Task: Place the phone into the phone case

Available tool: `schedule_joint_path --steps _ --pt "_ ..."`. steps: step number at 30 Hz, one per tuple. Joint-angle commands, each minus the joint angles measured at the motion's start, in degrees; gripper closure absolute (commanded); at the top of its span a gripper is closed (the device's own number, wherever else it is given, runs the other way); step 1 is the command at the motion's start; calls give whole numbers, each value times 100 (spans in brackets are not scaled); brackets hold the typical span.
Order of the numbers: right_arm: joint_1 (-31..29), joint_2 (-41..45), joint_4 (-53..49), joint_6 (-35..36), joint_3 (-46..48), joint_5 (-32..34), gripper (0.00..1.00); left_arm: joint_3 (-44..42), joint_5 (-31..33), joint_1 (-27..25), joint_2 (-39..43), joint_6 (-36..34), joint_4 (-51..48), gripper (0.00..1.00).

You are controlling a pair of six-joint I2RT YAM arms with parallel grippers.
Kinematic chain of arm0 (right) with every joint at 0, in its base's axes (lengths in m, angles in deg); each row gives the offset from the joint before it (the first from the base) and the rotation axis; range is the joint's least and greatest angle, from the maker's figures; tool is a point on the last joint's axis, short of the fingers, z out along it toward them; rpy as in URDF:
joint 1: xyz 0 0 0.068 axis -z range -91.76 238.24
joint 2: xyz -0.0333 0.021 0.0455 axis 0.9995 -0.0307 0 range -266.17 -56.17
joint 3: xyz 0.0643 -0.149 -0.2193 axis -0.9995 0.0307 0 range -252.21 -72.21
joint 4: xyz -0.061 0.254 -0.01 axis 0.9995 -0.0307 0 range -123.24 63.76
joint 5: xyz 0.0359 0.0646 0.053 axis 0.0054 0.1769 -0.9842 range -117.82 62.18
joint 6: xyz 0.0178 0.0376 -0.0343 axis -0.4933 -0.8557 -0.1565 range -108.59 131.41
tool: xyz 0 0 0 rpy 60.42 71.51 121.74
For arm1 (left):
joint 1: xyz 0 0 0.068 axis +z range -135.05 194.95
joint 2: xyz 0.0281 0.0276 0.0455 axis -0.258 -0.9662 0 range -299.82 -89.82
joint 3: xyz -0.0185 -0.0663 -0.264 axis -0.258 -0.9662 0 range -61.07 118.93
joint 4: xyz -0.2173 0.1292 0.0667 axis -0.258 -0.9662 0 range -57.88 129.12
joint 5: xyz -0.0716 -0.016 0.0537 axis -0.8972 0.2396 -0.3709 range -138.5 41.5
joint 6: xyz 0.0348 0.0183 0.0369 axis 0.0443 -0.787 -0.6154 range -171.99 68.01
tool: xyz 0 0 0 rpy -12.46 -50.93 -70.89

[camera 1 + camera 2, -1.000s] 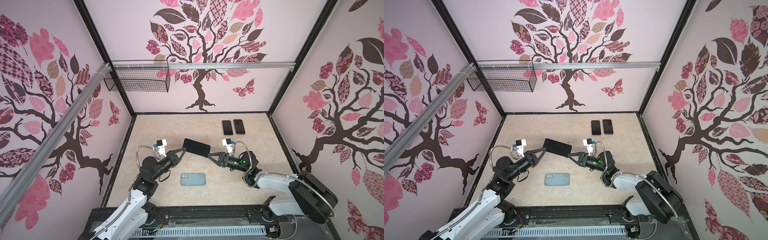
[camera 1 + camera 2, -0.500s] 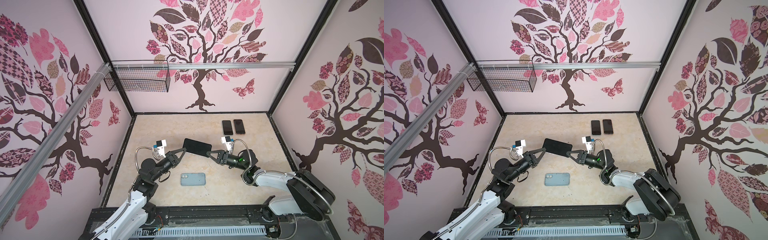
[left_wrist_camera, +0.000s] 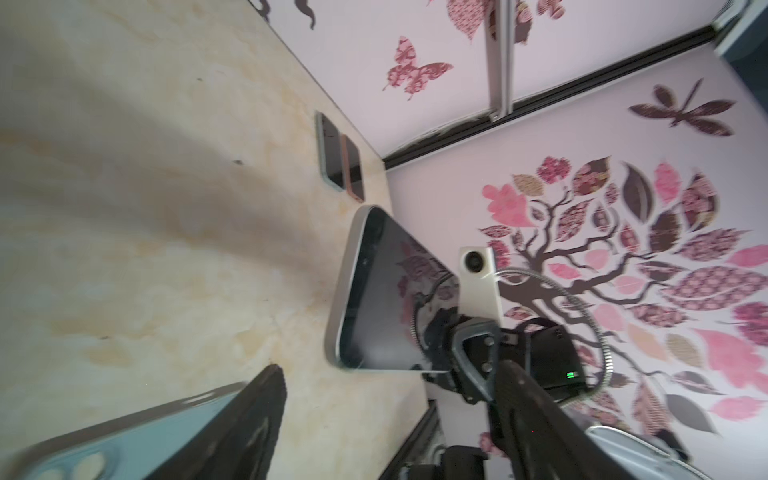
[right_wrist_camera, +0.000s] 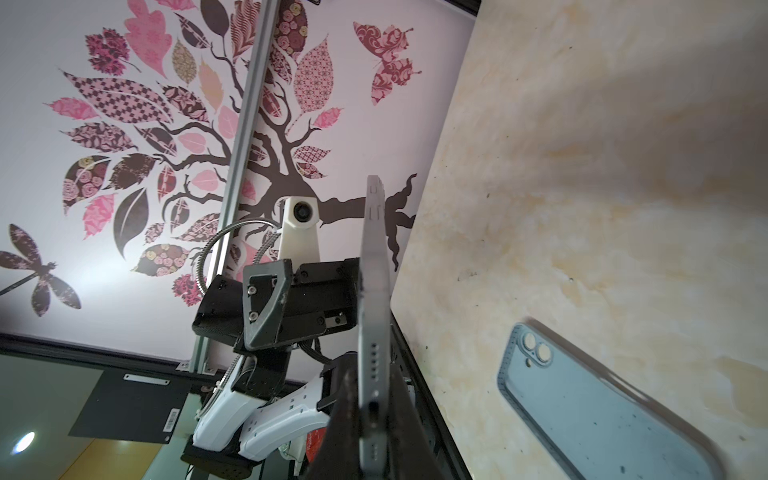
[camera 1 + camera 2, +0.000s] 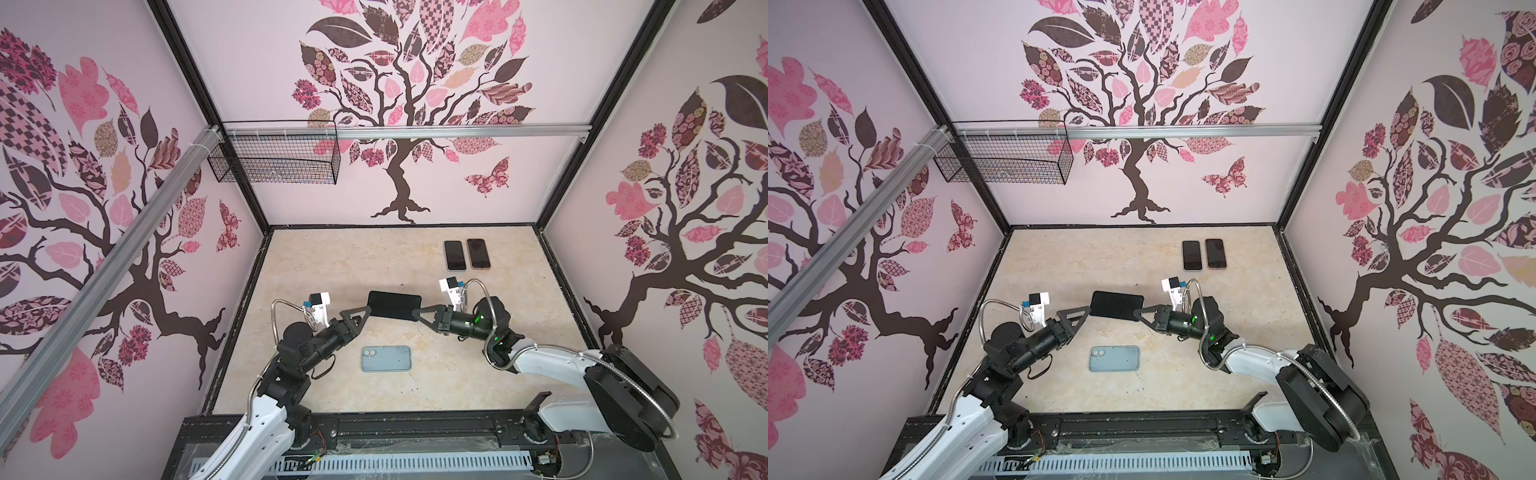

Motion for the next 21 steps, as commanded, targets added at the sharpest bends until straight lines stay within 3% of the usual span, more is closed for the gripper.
schedule_joint_path --steps 1,6,9,14,21 --pt "14 366 -699 492 -381 -9 100 447 796 -7 384 -930 -1752 11" --pt "13 435 -2212 1250 -627 75 100 809 1778 -7 484 -1466 -3166 11" --pt "14 371 -2917 1614 -767 30 100 925 2071 -7 340 -1601 -3539 10" --pt "15 104 -3203 1855 -759 -309 100 988 1971 -7 -236 -1866 -3583 10" --pt "-64 -427 -3175 1755 -714 -473 100 923 1338 -7 -1078 -2004 -3150 16"
